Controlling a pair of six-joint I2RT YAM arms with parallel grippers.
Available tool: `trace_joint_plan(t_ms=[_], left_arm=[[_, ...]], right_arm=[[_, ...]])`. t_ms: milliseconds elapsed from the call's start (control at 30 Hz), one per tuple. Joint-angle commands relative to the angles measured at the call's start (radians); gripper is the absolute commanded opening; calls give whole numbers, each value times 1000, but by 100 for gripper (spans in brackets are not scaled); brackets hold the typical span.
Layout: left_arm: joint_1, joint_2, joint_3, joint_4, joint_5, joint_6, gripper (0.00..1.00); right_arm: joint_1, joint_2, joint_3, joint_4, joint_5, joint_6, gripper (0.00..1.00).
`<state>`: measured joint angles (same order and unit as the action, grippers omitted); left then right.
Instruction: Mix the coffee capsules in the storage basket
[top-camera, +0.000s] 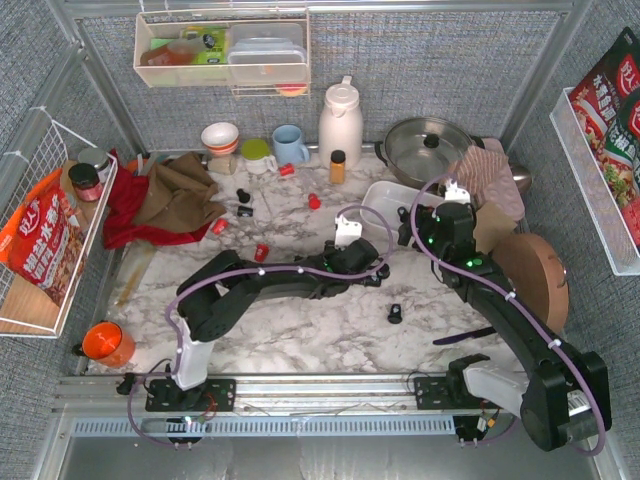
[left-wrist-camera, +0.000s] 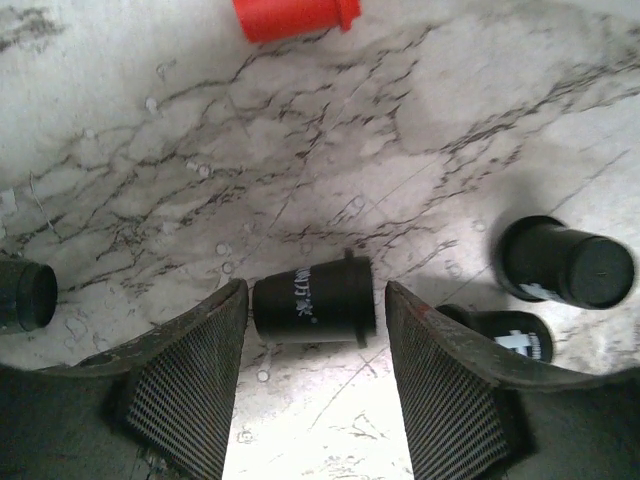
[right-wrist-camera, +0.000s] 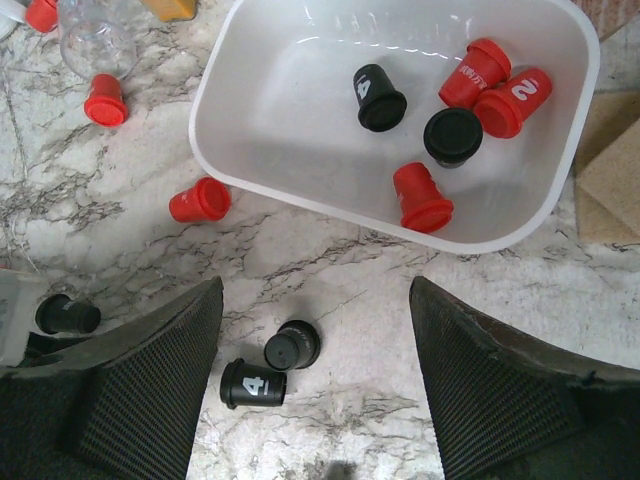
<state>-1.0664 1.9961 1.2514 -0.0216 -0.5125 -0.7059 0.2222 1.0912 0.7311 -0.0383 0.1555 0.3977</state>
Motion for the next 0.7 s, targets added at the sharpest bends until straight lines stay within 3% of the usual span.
trace_joint_plan(t_ms=[0,133,367,533,667], left_arm=[[0,26,11,-31,-20,-47,65],[0,49,20,-33,-12,-53,62],[-3,2,-46,49,-23,-6,40],[-4,-130,-189,294,11,185,39],[-28,-248,-376,639,64,462,40]], right_arm=[[2,-1,10,-1,-20,10,79],[2,-6,13,-6,-24,8,79],[2,-25,12,-15,-39,7,79],[2,-33,33,-33,-154,7,79],[8,-22,40,-25,-323,24,77]])
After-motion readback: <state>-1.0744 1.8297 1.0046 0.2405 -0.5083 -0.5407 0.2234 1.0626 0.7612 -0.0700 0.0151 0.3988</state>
